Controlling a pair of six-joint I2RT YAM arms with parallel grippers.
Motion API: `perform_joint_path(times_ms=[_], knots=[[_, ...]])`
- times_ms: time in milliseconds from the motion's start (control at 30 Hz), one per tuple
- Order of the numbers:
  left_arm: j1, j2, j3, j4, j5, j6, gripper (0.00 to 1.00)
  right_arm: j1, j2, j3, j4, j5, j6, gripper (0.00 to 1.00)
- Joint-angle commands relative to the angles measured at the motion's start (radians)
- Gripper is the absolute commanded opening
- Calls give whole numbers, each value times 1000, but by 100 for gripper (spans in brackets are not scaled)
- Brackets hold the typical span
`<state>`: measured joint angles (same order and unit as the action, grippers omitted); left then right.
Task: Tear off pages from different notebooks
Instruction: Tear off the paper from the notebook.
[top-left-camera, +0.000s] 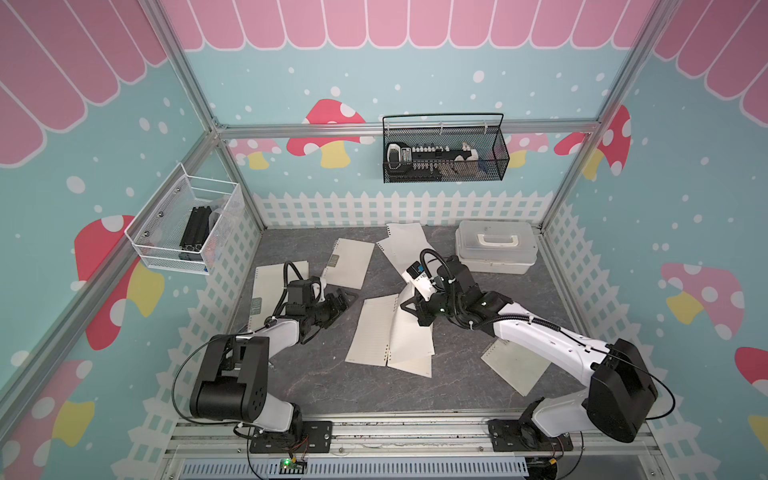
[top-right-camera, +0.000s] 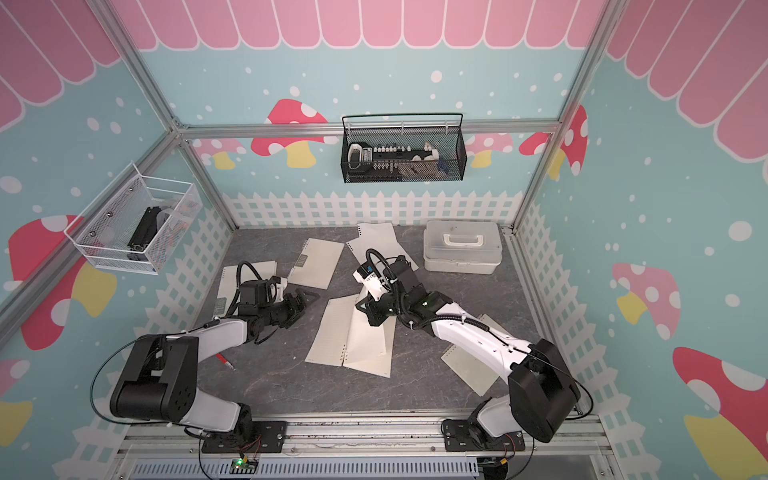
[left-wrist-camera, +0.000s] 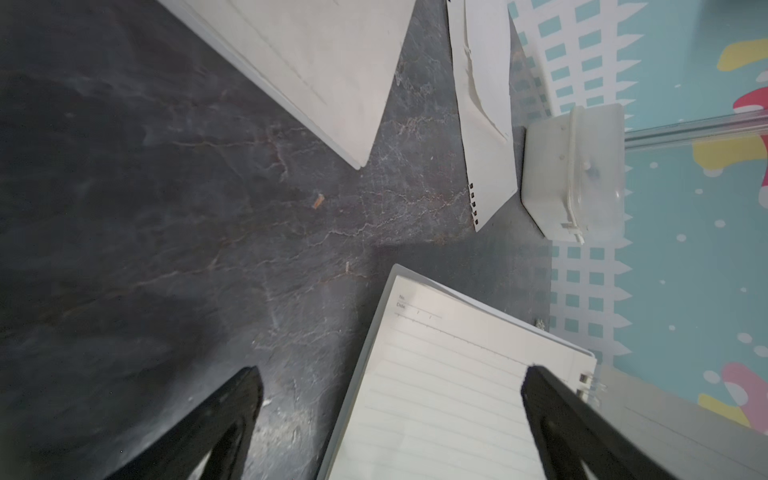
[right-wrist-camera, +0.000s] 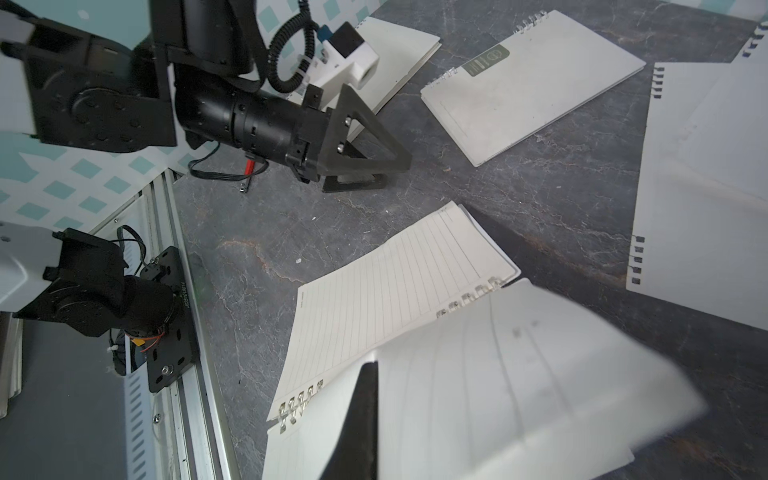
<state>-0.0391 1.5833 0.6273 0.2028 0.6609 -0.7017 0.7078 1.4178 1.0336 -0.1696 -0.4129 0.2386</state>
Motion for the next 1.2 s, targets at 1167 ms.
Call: perform_joint_path(times_ms=[1167], knots=[[-76,352,-78,1061,394,-598,64,-11,-13,-69,36,42,-60,0]])
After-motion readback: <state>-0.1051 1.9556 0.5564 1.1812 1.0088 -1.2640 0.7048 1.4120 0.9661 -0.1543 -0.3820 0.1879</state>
